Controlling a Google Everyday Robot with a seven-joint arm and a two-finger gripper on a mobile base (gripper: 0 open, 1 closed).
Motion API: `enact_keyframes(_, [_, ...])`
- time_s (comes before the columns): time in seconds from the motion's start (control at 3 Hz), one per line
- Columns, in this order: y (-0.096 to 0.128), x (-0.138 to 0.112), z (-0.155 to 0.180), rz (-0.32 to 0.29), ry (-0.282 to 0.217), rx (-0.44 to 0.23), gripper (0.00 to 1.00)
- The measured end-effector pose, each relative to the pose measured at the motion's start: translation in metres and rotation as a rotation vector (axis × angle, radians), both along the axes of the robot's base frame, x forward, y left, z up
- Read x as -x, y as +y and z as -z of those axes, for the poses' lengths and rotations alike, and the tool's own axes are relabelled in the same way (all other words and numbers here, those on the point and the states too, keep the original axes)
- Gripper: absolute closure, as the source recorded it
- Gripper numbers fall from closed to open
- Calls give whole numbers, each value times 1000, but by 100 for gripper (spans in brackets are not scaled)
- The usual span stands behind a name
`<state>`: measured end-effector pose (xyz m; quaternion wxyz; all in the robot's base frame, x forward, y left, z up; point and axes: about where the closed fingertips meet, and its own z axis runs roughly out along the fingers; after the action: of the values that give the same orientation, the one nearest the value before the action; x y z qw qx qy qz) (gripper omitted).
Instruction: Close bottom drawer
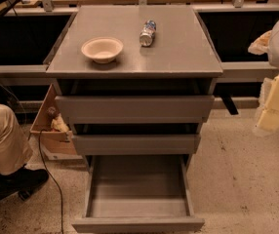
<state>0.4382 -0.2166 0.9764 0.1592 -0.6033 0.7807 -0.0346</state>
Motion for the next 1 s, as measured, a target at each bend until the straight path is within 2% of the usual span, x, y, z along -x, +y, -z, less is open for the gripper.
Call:
enact_keyframes(0.33, [1, -1, 3, 0, 0, -4, 0])
enact_keyframes(0.67, [9, -12, 42, 6, 5, -53, 0])
enact_keyframes(1.0, [33, -22, 115, -6, 44, -118, 0])
